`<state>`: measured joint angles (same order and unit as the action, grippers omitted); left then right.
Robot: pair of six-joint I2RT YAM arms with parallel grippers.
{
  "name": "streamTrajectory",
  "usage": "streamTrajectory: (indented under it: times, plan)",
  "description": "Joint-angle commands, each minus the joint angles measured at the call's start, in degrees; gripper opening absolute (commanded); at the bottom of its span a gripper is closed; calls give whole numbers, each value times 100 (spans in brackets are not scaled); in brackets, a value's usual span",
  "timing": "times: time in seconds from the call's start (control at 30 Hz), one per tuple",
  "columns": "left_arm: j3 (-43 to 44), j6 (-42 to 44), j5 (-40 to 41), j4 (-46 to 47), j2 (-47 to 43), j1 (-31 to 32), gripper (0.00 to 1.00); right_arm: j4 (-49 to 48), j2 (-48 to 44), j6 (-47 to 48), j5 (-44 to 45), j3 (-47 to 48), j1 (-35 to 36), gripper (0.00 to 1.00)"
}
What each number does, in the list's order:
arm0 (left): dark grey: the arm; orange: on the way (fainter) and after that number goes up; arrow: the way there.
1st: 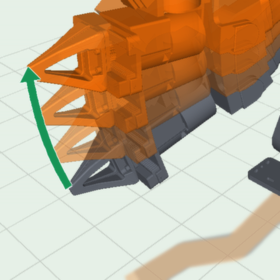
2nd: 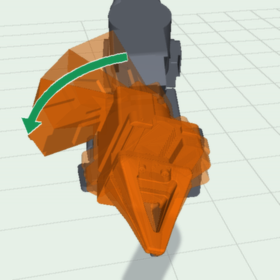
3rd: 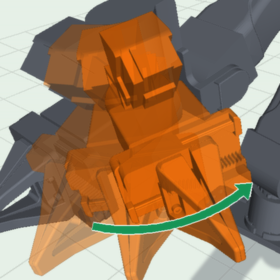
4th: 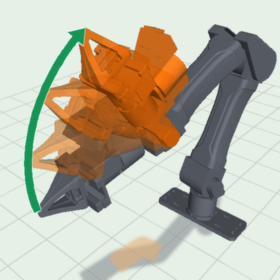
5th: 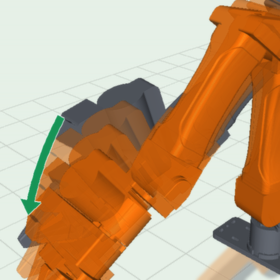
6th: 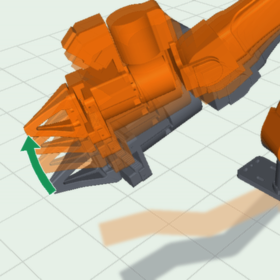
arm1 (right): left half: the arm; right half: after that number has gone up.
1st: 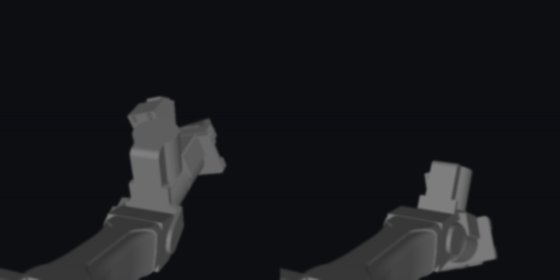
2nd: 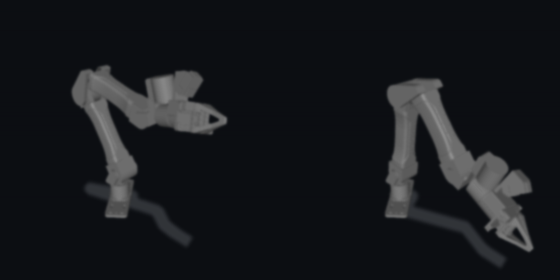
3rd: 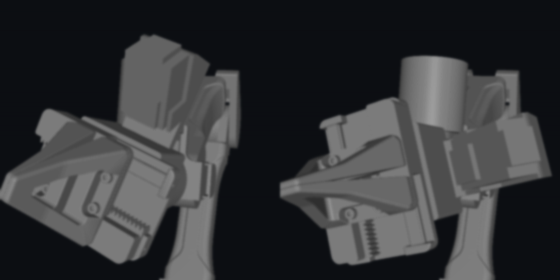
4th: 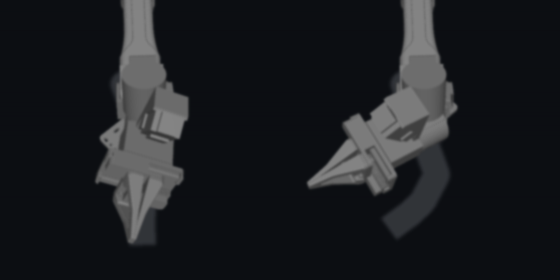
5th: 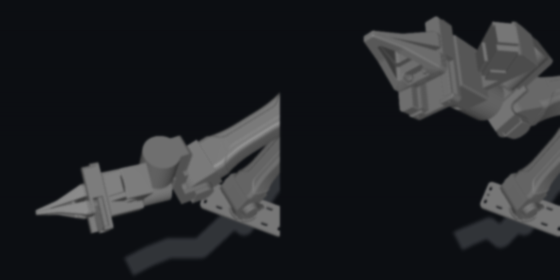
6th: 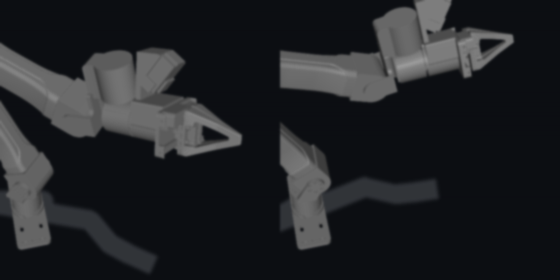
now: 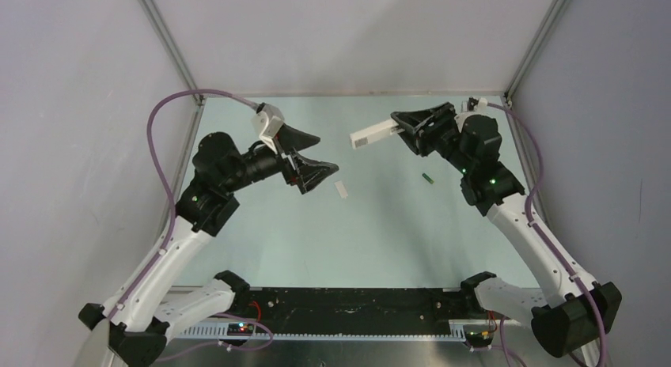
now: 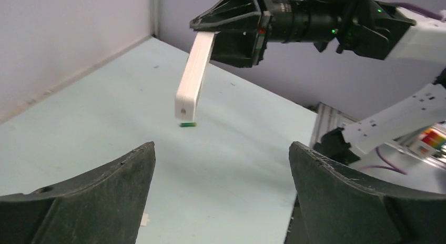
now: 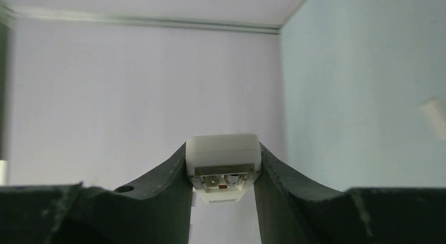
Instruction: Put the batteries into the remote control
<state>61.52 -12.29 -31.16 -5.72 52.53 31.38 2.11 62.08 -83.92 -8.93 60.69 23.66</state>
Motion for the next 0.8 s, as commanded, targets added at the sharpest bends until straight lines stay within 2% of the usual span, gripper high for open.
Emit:
streamTrajectory:
  times: [0.0, 0.1, 0.2, 0.4, 0.63, 0.77]
  plan:
    - [337, -570, -871, -144, 335, 24, 100, 1044, -168, 2904, -1086, 395, -223, 1]
    - [375, -1038, -1012, -143, 625, 21, 100, 1826, -243, 4033, -1049, 505, -198, 0]
    - [313, -1296, -1117, -142, 1023, 34, 100, 2638, -317, 4481, -765, 626, -187, 0]
    - [-40, -658, -767, -145, 1477, 523, 99, 3595, -25, 4569, -462, 1037, 20, 0]
    - [123, -579, -491, -113, 2212, 1012, 96, 4190, 265, 4545, -92, 1174, 391, 0]
    - [159, -717, -249, -78, 2549, 1286, 83, 4256, 377, 4411, 56, 1176, 467, 0]
